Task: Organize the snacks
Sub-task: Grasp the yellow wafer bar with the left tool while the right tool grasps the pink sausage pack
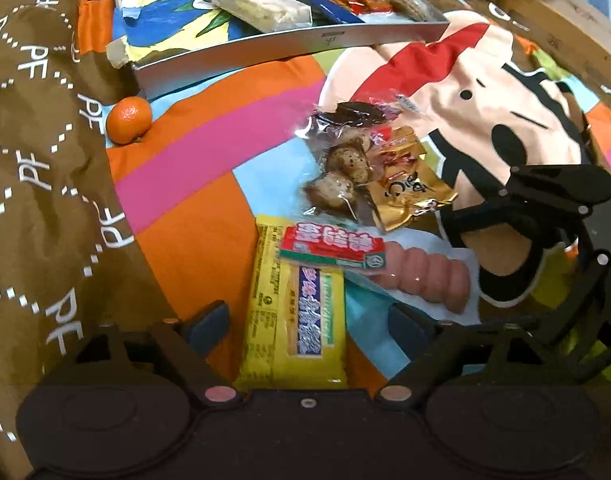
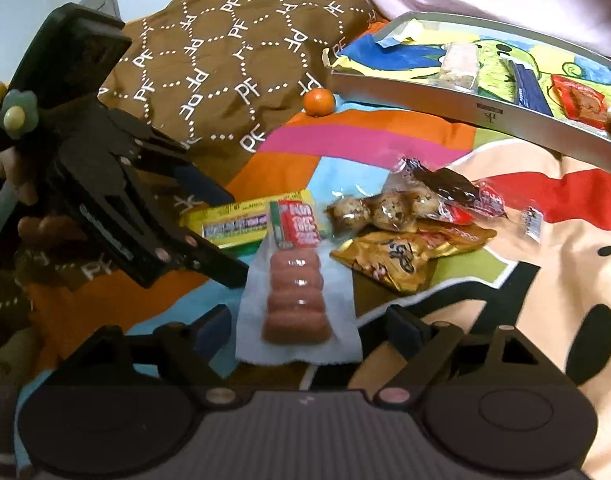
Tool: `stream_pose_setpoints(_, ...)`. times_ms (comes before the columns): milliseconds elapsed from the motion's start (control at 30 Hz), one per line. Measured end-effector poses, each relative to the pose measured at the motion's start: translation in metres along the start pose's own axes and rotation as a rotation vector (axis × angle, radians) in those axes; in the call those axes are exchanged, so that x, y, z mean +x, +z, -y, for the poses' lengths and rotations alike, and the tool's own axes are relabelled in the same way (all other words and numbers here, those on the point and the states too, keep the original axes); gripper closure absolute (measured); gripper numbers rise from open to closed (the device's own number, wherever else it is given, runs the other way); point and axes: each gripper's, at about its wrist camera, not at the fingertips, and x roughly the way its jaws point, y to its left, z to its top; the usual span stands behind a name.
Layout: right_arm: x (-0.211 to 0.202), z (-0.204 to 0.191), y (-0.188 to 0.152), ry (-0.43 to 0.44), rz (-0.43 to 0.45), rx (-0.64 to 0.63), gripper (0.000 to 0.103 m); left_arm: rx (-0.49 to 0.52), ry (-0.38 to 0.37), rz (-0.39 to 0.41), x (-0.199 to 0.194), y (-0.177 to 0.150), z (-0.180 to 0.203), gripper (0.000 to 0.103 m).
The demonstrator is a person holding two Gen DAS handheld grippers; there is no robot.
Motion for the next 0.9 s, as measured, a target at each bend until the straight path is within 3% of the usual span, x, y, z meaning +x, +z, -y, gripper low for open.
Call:
stream_pose_setpoints(133,0.007,-0.003,0.002,-0.007,0.012,0.017,0.016,0.026,0.018,-0.008,0.003,0.001,0.003,0.017)
stream_pose_setpoints(267,0.011,-0.007,0.002,-0.065,0.003,0.013,0.025,0.026,0.049,-0.009,0.004,0.001,0.006,0.021)
stream_pose_setpoints(367,0.009,-0.01,0.001,-0.095,0.003,0.007,0.034,0.007,0.075,-0.014,0.002,0.002,0.01,0.031)
stream_pose_setpoints(533,0.003,-0.008,0.002,-0.088,-0.023,0.044,0.036,-0.121,0.1,-0.031,-0.003,0.004,0.014,0.051)
stream_pose_setpoints(633,0.002,-0.01,0.0,-0.085,-0.03,0.03,0.033,-0.192,0.122,-0.018,-0.003,0.002,0.016,0.051)
stream_pose_setpoints(767,0.005,-0.011,0.0,-0.089,-0.024,0.016,0.024,-0.224,0.171,0.003,0.002,0.002,0.023,0.046)
stream_pose_setpoints(900,0.007,-0.011,-0.001,-0.09,-0.026,0.012,0.023,-0.238,0.227,0.033,0.005,-0.001,0.031,0.045)
